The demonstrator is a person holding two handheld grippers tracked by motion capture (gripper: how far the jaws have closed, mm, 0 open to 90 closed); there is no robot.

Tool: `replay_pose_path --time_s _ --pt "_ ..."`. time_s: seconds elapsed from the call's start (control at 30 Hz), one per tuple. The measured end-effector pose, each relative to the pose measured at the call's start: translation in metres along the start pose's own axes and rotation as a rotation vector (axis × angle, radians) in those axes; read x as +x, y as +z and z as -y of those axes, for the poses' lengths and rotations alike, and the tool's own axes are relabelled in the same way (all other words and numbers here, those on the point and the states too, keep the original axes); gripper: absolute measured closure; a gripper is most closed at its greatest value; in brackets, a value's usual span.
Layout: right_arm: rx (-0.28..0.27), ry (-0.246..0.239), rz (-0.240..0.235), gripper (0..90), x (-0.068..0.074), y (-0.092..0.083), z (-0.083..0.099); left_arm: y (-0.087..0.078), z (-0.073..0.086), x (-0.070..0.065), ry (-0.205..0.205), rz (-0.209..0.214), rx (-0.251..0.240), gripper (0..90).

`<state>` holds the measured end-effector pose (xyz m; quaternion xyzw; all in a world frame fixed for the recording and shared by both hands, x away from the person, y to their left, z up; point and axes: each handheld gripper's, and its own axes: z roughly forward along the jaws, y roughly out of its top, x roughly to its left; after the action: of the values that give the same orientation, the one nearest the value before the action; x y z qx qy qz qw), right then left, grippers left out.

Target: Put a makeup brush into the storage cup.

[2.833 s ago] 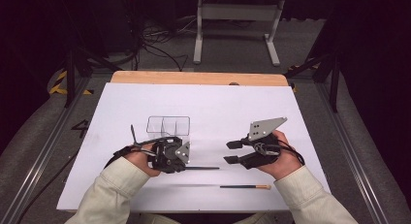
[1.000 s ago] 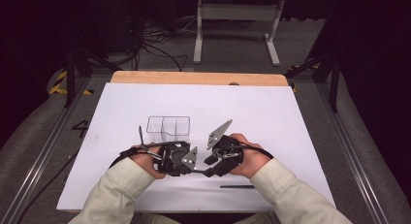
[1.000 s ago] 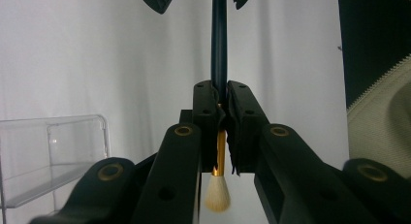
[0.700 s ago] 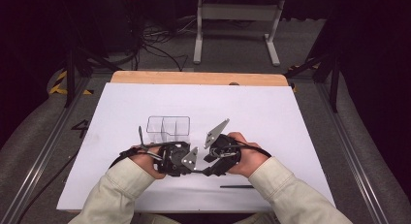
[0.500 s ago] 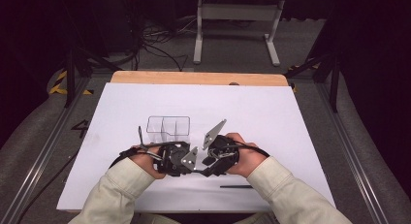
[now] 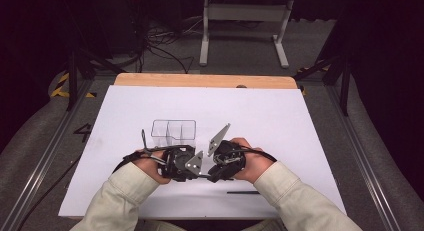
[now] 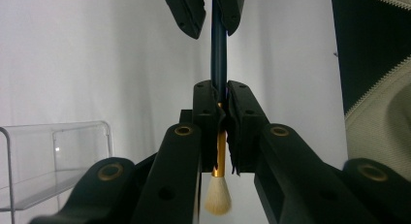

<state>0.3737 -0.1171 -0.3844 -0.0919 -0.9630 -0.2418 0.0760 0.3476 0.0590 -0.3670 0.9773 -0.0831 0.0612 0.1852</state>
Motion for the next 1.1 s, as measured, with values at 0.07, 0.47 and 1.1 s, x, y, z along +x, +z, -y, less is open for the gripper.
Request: replay_pose_path --time_s 0.07,0.47,1.1 --pt "0.003 0.019 -0.004 77.3 0.002 0.000 0.000 0.000 0.000 0.000 0.000 0.001 0.001 83.1" --pt "0.026 -0.019 -0.016 83.6 0.003 0.002 0.001 0.001 0.003 0.001 -0.021 0.023 -0.013 83.0" --pt "-0.091 -0.045 0.037 84.2 0.006 -0.020 0.016 -0.032 0.058 0.008 -0.245 -0.033 -0.427 32.8"
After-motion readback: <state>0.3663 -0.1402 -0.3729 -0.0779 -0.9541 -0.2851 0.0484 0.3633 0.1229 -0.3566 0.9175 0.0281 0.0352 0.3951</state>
